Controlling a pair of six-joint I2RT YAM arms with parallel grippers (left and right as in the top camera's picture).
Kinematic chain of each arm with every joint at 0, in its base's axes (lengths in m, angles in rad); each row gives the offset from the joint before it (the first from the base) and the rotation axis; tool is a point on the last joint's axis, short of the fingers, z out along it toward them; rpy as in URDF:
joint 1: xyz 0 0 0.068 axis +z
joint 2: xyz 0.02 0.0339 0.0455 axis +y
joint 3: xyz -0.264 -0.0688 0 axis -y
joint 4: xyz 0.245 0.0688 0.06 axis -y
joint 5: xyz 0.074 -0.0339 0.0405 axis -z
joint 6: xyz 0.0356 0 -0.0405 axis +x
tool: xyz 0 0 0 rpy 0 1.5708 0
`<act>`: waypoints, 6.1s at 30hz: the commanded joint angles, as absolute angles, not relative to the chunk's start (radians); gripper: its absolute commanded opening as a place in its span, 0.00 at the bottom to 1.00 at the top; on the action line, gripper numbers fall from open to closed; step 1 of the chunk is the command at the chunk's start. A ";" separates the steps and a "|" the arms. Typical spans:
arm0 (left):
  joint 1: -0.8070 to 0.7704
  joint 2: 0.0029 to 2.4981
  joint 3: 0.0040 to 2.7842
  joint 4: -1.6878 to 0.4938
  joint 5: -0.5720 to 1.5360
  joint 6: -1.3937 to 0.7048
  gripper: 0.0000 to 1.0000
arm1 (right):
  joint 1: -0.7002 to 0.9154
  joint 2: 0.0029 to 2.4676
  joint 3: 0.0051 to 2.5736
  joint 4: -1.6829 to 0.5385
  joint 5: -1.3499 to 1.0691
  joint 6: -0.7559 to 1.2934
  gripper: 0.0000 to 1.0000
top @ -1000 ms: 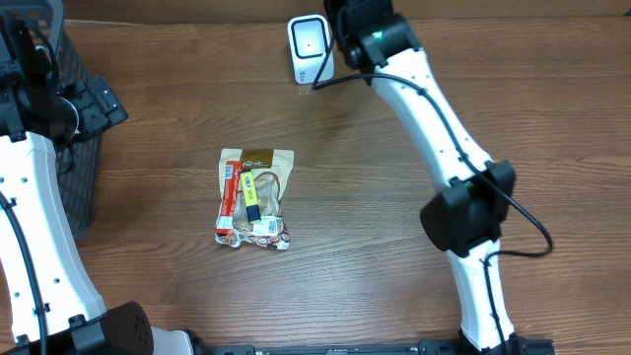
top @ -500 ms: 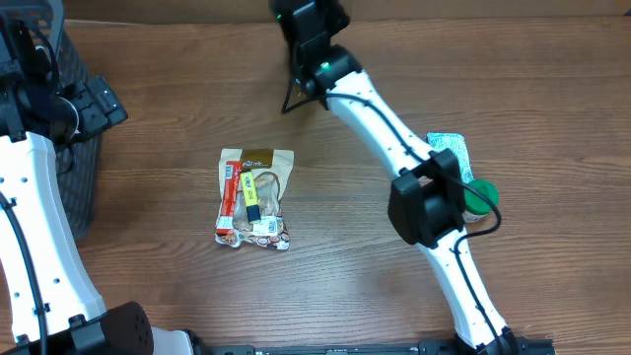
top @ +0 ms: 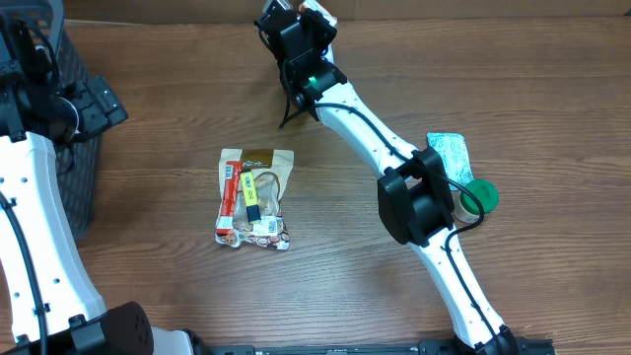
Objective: Scan the item barcode
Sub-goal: 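Hold the orange packet in front of the scanner window, then move the orange packet back and lower it onto the table at right, then open the right gripper, release the packet and move to the center pile, then lower the right gripper onto the yellow tube in the pile and close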
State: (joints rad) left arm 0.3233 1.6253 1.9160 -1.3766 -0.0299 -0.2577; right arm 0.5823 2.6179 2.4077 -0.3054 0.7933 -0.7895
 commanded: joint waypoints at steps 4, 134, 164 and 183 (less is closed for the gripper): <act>0.325 1.621 1.933 -1.377 -0.026 -0.250 1.00 | 0.579 2.617 2.394 -0.301 0.800 -0.797 0.04; 0.325 1.621 1.933 -1.377 -0.026 -0.250 1.00 | 0.926 2.170 1.856 -0.944 -0.016 0.424 0.29; 0.325 1.621 1.933 -1.377 -0.026 -0.250 1.00 | 0.938 2.172 1.621 -0.764 0.006 0.500 0.30; 0.325 1.621 1.933 -1.377 -0.026 -0.250 1.00 | 0.938 2.172 1.621 -0.791 0.006 0.502 0.28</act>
State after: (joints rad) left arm 0.3233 1.6253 1.9160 -1.3766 -0.0296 -0.2577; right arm 0.9367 2.1708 1.6379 -0.7753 0.0002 0.4942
